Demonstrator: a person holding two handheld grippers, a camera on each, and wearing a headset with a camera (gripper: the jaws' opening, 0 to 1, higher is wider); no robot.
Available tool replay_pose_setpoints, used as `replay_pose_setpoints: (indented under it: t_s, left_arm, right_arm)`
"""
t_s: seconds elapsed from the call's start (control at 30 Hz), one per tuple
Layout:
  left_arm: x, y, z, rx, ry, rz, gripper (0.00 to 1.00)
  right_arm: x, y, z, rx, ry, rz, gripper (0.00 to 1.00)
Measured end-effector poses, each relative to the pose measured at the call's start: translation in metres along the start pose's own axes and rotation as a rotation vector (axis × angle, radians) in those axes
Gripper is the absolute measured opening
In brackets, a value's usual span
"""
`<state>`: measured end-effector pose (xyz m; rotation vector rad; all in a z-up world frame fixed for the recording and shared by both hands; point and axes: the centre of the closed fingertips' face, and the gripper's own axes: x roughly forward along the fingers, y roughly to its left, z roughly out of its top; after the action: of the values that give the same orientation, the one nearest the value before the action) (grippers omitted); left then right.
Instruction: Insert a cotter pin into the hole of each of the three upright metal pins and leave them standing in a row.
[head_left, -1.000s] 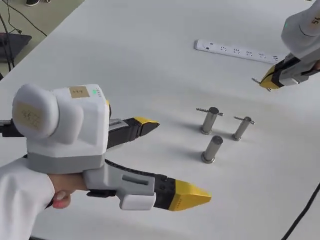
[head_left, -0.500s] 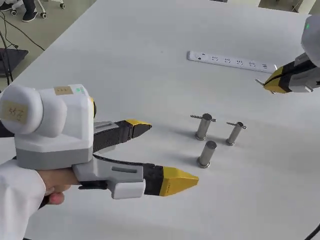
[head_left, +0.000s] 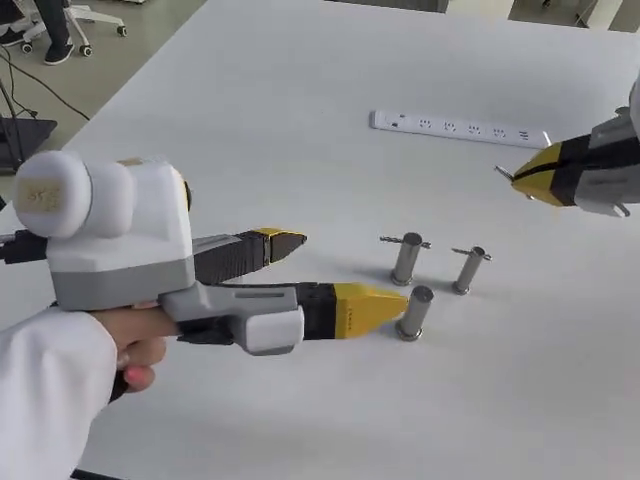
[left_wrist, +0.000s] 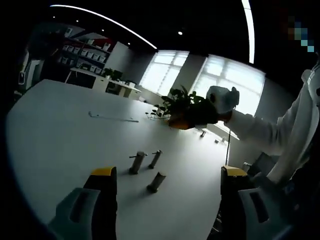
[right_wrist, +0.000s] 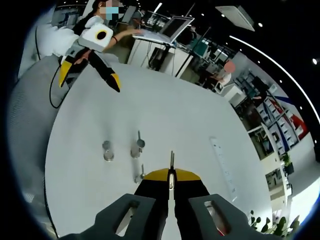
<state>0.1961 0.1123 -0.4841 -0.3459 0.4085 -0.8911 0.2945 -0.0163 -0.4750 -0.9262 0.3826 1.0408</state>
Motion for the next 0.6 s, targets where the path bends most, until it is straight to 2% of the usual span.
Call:
replay_pose_setpoints:
  t_s: [0.07,0.17,0.23,0.33,0.47,0.6]
  left_arm:
    - [0.003,0.001,0.000,-0.015,0.010,-0.003,0.81]
    - [0.009,0.002,0.004,-0.069,-0.005,-0.010,0.71]
    - [0.012,0.003,0.005,-0.068,-0.006,-0.010,0.67]
    - [0.019,0.005,0.005,-0.063,0.013,0.003,0.66]
    - [0.026,0.006,0.009,-0.066,0.015,0.015,0.67]
    - [0.031,0.003,0.010,-0.083,0.021,0.002,0.60]
  right_arm:
    - [-0.002,0.008,0.004,-0.005,-0.005,0.002,0.00]
    - [-0.005,0.015,0.011,0.006,-0.033,0.002,0.00]
    - [-0.005,0.019,0.013,-0.002,-0.043,0.001,0.00]
    - [-0.006,0.027,0.018,-0.037,-0.052,-0.005,0.00]
    - [-0.009,0.044,0.028,-0.018,-0.083,-0.001,0.00]
    - [-0.010,0.057,0.033,-0.002,-0.108,-0.009,0.00]
